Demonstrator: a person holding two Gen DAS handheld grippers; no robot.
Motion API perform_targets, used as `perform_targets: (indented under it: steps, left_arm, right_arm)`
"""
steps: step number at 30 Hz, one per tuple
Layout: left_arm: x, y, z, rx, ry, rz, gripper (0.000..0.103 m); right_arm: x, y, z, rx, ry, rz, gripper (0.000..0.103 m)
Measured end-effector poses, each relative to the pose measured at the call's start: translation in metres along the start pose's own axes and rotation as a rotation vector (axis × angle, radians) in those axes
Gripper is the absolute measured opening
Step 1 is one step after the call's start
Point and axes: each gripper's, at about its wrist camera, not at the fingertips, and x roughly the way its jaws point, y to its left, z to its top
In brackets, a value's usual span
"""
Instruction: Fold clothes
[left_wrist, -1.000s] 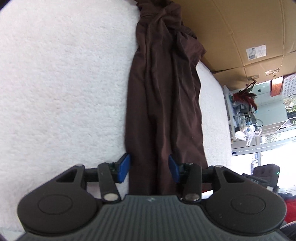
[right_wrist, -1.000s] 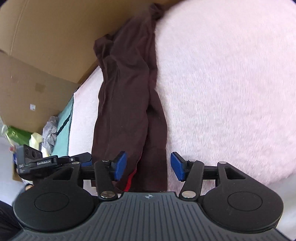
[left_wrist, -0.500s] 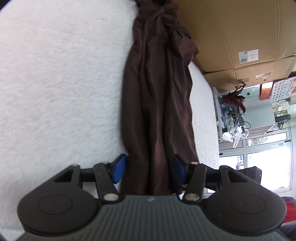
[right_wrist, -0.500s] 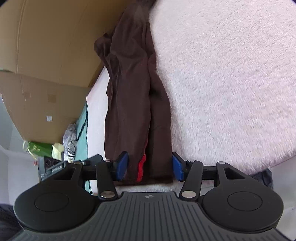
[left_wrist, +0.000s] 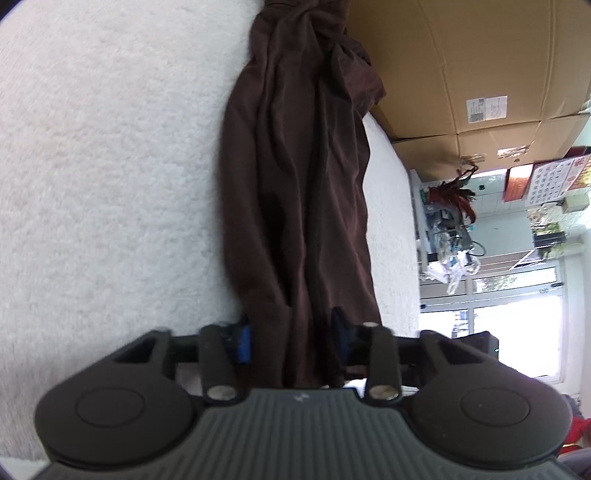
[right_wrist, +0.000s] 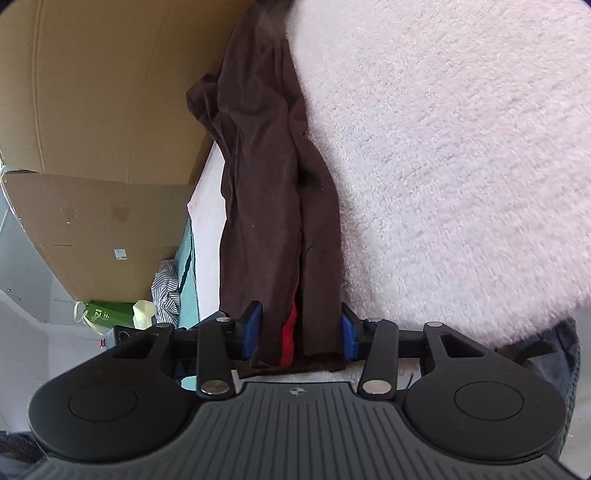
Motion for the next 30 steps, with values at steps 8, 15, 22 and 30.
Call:
perform_targets:
  steps: [8, 15, 22, 30]
  left_arm:
    - [-0.042, -0.025, -0.018, 0.089, 0.013, -0.047, 0.007]
    - [-0.047, -0.001, -0.061, 0.041, 0.193, 0.000, 0.003]
    - [-0.052, -0.016, -0.044, 0.023, 0.168, -0.011, 0.002]
    - [-0.051, -0.049, 0.036, 0.029, -0.061, -0.095, 0.002]
  right_arm:
    - [-0.026, 0.034, -0.009, -0.059, -0.002, 0.060, 0.014]
    - [-0.043, 0.034, -0.053, -0.050, 0.071, -0.014, 0.014]
    - [-0.038, 0.019, -0.062, 0.096, 0.093, -0.042, 0.012]
    - [-0.029, 0.063, 0.036, 0.117, 0.066, 0.142, 0.012]
